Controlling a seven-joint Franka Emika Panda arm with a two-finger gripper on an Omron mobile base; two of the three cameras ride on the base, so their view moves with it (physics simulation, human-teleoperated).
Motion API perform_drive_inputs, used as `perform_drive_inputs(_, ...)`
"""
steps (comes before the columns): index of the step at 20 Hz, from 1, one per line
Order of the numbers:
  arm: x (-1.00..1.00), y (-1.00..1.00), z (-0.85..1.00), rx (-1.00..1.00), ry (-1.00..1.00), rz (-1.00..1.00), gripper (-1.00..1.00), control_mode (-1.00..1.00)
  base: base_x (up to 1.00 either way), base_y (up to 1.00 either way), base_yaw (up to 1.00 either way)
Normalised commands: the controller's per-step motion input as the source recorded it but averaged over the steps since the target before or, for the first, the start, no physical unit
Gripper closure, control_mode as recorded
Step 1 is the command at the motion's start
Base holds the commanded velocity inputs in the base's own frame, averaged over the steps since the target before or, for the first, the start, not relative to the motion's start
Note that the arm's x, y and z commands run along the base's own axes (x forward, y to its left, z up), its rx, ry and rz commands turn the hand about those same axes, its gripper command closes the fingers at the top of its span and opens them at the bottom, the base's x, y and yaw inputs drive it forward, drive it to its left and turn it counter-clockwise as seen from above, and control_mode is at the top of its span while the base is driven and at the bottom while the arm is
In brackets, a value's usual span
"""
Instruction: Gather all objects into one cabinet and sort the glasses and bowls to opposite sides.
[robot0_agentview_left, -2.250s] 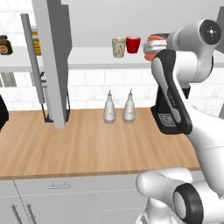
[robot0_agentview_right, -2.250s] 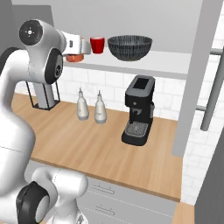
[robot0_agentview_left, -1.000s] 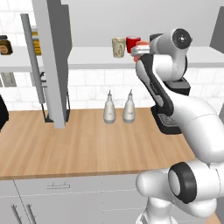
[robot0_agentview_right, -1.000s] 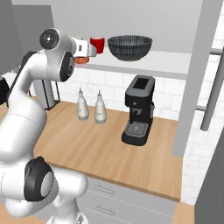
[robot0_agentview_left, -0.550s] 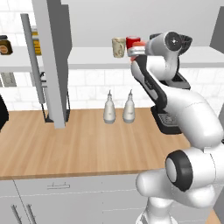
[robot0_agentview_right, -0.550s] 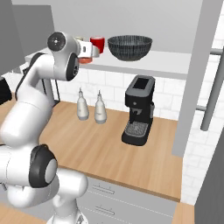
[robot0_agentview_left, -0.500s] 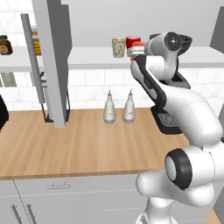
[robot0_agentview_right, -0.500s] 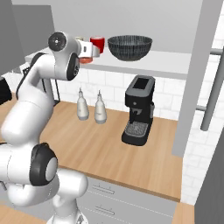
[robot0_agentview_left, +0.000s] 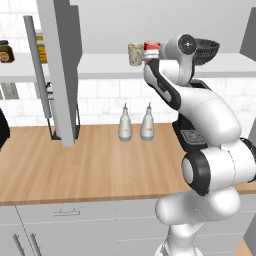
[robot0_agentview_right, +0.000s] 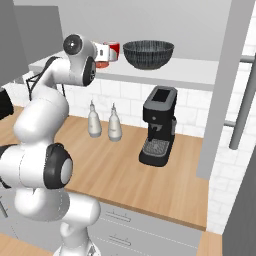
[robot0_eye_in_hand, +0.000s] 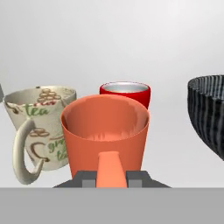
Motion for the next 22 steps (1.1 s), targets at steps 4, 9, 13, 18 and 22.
perform_drive_inputs(4,0.48,0.06,-0.1,0.0,0.0,0.0,1.0,-1.0,0.0,0.0,0.0)
perform_drive_inputs(9,0.22,0.09,-0.29,0.0,0.0,0.0,1.0,-1.0,0.0,0.0,0.0)
perform_drive_inputs(13,0.13,0.11,-0.33,0.0,0.0,0.0,-1.0,-1.0,0.0,0.0,0.0)
perform_drive_inputs(18,0.13,-0.04,-0.19,0.02,0.0,0.0,-1.0,-1.0,0.0,0.0,0.0)
perform_drive_inputs(22,0.02,-0.13,-0.01,0.04,0.0,0.0,-1.0,-1.0,0.0,0.0,0.0)
